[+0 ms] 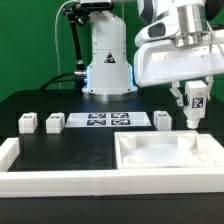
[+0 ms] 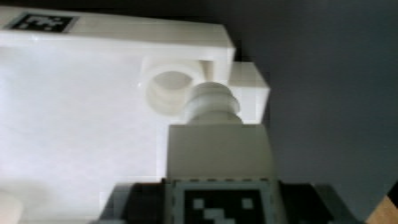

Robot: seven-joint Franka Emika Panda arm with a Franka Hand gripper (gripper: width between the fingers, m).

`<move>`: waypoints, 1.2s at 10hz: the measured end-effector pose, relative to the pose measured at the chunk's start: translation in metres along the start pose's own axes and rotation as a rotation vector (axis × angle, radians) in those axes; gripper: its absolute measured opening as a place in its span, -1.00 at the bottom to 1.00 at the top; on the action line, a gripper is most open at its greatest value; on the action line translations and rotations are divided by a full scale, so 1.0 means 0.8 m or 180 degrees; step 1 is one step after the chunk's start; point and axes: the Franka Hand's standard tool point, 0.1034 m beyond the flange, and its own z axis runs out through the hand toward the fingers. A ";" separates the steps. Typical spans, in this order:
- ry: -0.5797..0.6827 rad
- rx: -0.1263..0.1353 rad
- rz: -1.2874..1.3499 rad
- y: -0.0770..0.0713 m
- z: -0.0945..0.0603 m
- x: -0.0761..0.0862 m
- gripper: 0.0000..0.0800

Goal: Assemble square table

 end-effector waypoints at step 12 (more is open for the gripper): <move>0.0207 0.0020 -0.0146 0.035 0.020 0.110 -0.28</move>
Offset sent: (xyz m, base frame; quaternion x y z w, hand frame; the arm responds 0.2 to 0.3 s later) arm 0.0000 0.0000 0.0000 0.0000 0.0000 0.0000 1.0000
